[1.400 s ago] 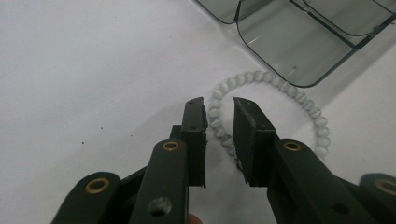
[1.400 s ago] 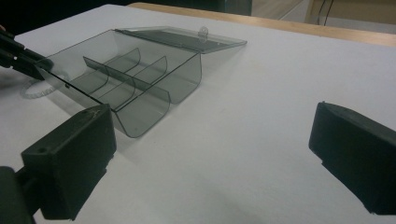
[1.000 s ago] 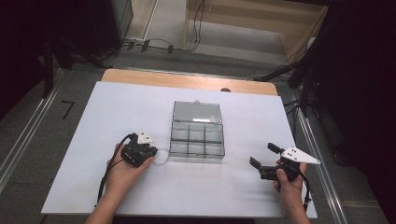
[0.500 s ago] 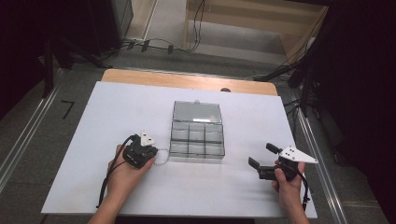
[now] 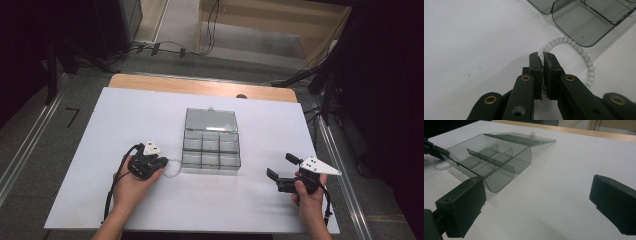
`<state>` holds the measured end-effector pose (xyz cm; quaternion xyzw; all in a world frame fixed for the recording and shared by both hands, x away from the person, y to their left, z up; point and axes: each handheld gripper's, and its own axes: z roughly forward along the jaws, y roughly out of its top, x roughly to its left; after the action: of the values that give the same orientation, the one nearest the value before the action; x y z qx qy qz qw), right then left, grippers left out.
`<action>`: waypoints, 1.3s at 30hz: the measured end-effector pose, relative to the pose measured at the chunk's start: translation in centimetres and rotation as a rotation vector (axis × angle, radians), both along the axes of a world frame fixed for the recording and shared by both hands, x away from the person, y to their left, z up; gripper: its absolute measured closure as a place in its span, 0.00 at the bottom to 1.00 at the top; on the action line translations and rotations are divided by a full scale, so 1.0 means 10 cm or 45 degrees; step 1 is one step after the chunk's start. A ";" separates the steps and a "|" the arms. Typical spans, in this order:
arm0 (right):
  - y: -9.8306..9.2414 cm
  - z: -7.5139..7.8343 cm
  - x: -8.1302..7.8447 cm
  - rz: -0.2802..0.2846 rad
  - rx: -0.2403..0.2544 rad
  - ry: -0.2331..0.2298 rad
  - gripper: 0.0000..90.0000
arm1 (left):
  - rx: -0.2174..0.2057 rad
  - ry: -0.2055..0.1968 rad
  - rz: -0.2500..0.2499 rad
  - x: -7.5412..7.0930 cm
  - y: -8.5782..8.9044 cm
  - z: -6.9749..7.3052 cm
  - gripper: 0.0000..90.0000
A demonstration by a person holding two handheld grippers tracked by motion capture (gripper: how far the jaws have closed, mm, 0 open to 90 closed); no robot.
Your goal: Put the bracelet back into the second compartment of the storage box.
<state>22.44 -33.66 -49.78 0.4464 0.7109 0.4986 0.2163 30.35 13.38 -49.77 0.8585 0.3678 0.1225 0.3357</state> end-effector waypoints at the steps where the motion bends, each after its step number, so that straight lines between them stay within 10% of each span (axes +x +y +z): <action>1: 0.00 0.00 0.00 0.000 0.000 0.000 0.00 | -0.017 0.000 0.003 0.00 0.01 0.02 0.95; 39: 0.01 0.00 0.00 -0.002 0.002 -0.007 0.00 | -0.252 -0.104 -0.033 -0.09 0.16 0.56 0.95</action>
<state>22.43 -33.59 -49.74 0.4457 0.7095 0.5002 0.2183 29.41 14.97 -44.16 0.8201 0.3530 0.1162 0.4352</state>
